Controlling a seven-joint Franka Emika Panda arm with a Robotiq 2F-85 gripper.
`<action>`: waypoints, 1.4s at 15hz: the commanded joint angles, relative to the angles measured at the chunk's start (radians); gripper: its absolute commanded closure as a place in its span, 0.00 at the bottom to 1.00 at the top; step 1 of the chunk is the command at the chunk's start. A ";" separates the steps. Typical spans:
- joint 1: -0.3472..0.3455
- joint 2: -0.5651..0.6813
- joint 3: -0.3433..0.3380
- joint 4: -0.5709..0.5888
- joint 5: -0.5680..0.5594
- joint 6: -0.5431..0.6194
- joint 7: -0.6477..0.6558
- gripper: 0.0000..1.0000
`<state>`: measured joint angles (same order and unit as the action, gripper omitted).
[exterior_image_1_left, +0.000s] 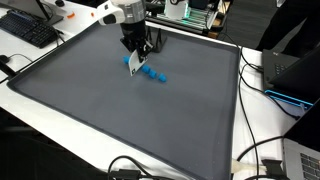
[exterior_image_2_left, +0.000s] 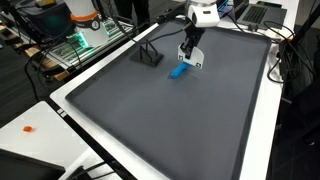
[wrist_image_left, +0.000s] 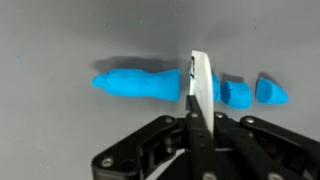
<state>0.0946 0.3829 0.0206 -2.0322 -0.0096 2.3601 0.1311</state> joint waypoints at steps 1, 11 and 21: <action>-0.015 -0.049 -0.007 -0.033 -0.010 -0.012 -0.012 0.99; -0.047 -0.052 -0.033 -0.048 -0.023 -0.004 -0.031 0.99; -0.059 -0.002 -0.017 -0.056 -0.001 0.013 -0.083 0.99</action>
<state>0.0475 0.3629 -0.0102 -2.0704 -0.0226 2.3580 0.0774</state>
